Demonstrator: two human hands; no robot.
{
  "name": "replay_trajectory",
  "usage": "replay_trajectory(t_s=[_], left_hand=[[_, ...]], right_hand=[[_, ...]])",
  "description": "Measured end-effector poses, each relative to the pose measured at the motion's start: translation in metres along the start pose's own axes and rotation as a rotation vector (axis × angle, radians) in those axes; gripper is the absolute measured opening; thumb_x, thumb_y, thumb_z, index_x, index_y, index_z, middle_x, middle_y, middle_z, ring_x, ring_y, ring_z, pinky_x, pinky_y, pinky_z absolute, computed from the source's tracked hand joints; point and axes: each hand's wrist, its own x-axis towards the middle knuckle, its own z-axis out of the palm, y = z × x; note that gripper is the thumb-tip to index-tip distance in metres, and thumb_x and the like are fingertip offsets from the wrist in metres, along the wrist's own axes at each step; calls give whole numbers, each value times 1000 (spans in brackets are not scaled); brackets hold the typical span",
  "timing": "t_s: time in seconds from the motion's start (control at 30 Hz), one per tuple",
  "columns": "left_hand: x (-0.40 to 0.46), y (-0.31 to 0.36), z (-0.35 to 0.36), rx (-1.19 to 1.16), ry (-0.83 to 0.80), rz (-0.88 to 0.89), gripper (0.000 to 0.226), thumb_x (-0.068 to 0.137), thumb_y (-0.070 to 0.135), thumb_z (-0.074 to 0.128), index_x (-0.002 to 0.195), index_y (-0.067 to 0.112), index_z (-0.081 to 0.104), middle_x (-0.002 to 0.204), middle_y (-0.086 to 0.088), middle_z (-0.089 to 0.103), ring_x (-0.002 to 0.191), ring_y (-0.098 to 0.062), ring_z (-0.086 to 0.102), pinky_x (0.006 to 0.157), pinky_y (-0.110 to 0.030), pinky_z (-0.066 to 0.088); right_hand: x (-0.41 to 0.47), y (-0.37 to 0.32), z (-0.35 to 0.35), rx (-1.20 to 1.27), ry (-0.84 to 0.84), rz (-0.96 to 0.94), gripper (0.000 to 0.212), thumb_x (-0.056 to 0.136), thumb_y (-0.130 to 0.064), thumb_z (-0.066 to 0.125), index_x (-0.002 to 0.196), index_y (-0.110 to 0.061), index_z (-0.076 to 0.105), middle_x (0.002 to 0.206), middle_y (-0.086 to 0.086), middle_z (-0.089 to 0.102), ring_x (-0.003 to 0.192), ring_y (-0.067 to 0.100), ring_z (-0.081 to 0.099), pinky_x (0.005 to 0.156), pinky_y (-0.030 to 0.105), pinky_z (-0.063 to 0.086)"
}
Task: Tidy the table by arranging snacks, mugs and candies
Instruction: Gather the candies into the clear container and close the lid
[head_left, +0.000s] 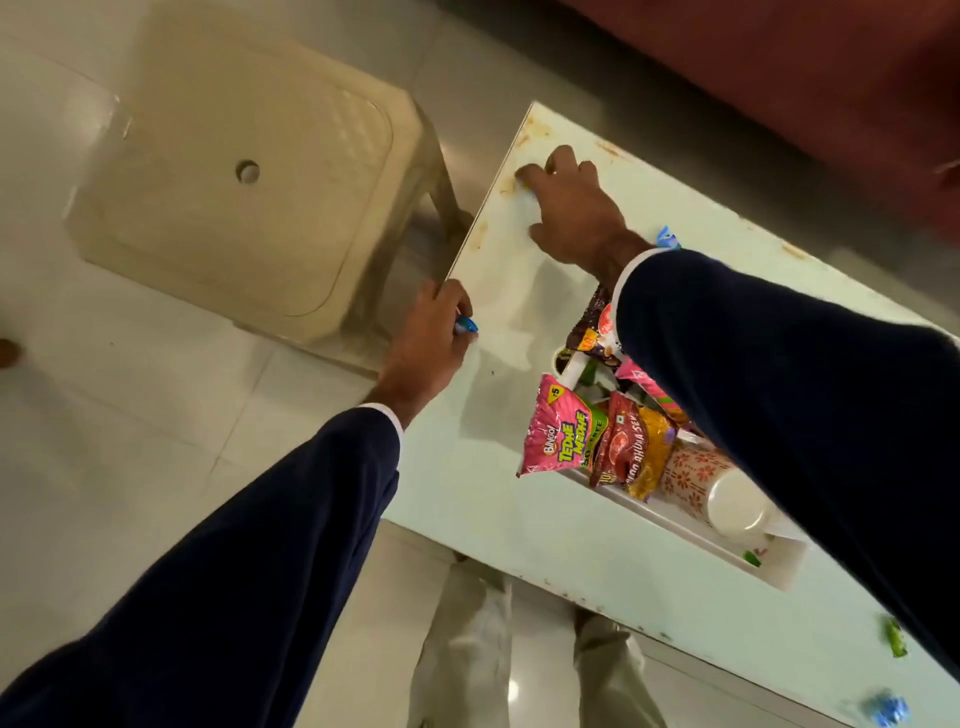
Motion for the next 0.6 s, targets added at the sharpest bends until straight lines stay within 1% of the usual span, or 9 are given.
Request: replay_trajectory(t_s=[0.03,0.1,0.17,0.23,0.3,0.37,0.43,0.53,0.6], left_hand=[[-5,-2,-1,-105,-4,-76,28,86,16,76,100,20,53,102,-2,56,80,-11,56,71,-17,50],[-17,-4,-6,-308,0,-221,29,82,16,80,104,19,60,94,-1,58,76,-8,57,66,-9,47],[-28,-6,-11,-388,1,-277,29,82,18,80,108,16,67,93,-1,58,77,-9,58,64,-4,43],[-38,-6,-13,-398,11,-273,22,83,22,80,104,18,72,98,-1,59,81,-12,61,66,-4,44],[-46,-5,-15,-418,31,-283,16,84,25,80,97,21,71,101,1,61,85,-13,63,68,-8,47],[-53,2,-15,-490,52,-284,14,83,25,80,93,25,69,103,-3,64,84,-16,68,66,-16,51],[-59,17,-13,-574,89,-266,16,83,22,81,88,28,67,103,-11,65,76,-18,72,58,-20,52],[-65,46,-10,-674,146,-264,20,83,18,81,90,20,62,97,-14,67,64,-18,71,50,-25,51],[-68,73,-3,-724,130,-239,22,83,17,81,94,14,62,90,-9,68,57,-22,67,48,-29,50]], right_hand=[[-3,-4,3,9,18,0,53,89,-13,63,139,-19,44,140,15,37,117,36,46,84,46,54],[-10,-10,9,33,41,-19,34,90,-5,56,123,-14,51,128,16,44,102,35,54,75,41,53],[-18,-17,11,30,12,-42,19,89,-3,53,106,-11,55,115,14,49,88,36,58,68,39,51],[-25,-20,13,66,-49,-51,17,85,-5,56,102,-10,54,109,13,53,86,35,59,66,38,48],[-31,-26,12,139,-82,-40,25,83,-13,64,105,-12,53,106,9,57,87,29,58,63,31,42],[-41,-32,4,346,-32,14,31,84,-22,69,109,-14,55,100,3,62,83,20,59,59,22,39],[-60,-35,-10,694,26,89,25,85,-19,67,107,-11,60,92,0,67,76,13,64,59,18,43],[-103,-26,-27,1070,37,145,16,87,-9,60,102,-8,67,80,-2,68,67,9,66,58,23,51],[-143,-10,-30,1248,-2,167,17,87,-4,57,99,-8,68,77,1,67,62,11,65,55,27,53]])
